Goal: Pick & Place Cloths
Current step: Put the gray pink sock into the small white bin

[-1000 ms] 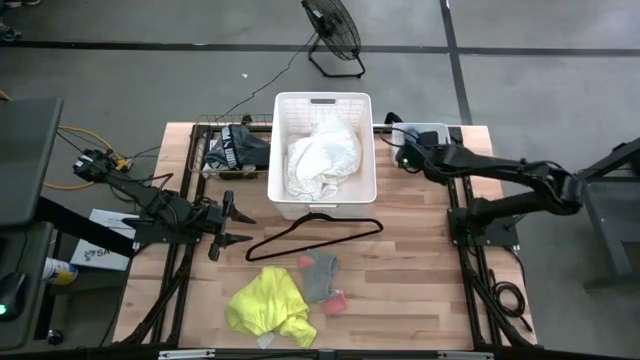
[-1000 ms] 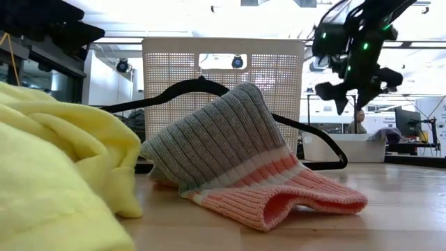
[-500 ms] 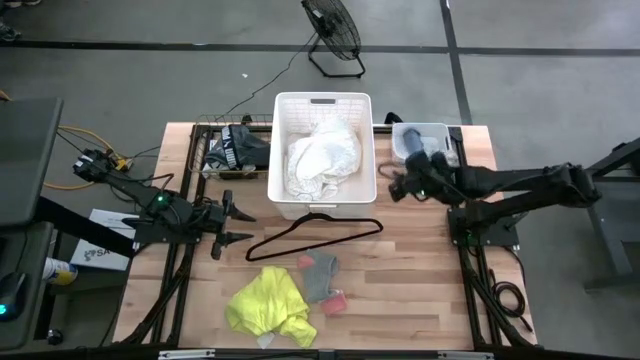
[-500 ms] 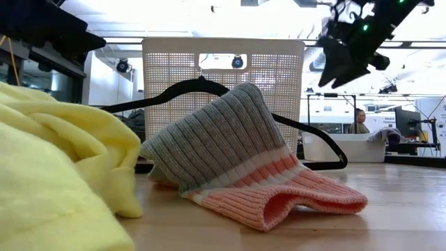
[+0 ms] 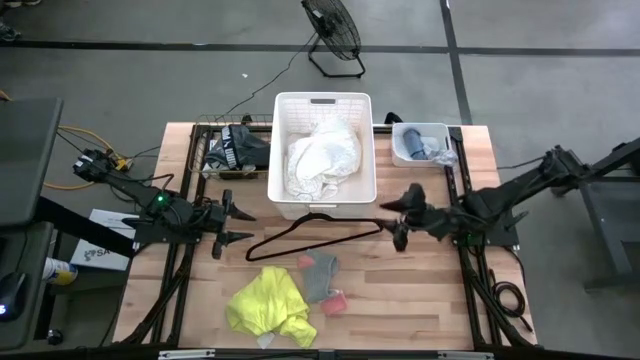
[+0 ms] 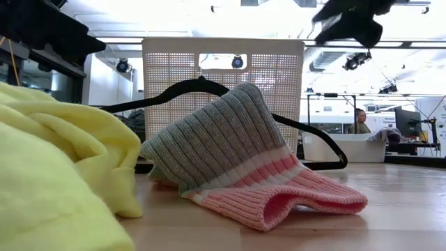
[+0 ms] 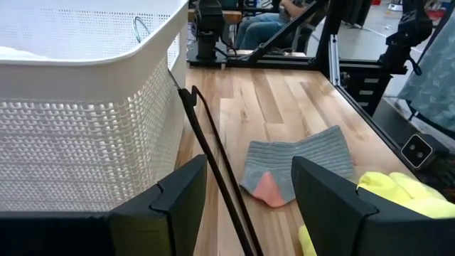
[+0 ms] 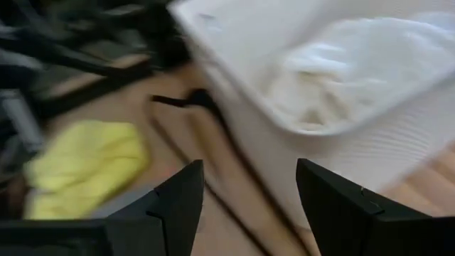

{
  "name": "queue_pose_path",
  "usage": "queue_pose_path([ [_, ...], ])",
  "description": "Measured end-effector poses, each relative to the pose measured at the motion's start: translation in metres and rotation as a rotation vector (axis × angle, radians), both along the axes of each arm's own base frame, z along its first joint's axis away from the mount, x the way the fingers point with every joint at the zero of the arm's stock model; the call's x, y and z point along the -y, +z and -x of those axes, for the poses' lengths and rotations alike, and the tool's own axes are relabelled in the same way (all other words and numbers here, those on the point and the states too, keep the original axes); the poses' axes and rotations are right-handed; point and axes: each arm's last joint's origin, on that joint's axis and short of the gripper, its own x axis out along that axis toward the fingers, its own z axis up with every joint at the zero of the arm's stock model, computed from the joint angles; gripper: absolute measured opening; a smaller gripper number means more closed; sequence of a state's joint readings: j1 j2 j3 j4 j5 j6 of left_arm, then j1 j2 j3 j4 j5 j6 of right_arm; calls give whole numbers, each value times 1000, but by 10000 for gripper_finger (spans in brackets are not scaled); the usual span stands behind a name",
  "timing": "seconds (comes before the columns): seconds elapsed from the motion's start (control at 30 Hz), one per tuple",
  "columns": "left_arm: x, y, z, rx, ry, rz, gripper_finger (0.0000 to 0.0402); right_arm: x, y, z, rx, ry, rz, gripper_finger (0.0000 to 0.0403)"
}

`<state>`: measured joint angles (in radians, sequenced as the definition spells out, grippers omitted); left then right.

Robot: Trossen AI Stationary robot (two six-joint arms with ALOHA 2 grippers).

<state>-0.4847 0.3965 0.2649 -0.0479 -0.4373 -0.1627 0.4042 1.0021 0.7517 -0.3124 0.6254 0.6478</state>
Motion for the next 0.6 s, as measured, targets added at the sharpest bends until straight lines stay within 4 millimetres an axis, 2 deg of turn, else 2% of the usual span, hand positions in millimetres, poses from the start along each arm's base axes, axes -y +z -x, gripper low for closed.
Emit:
queue_pose_path([
  [0.17,0,0,0,0,0,0,200,-29,7,-4,99,166,31,215],
  [0.27,0,0,0,0,0,0,200,-43,5,-7,109,259,107,215],
  [0.4,0,0,0,0,0,0,200,-60,-6,-17,94,344,218,215],
  [0.6,0,0,0,-1,1,8,200,-80,-32,-37,48,455,313,215],
])
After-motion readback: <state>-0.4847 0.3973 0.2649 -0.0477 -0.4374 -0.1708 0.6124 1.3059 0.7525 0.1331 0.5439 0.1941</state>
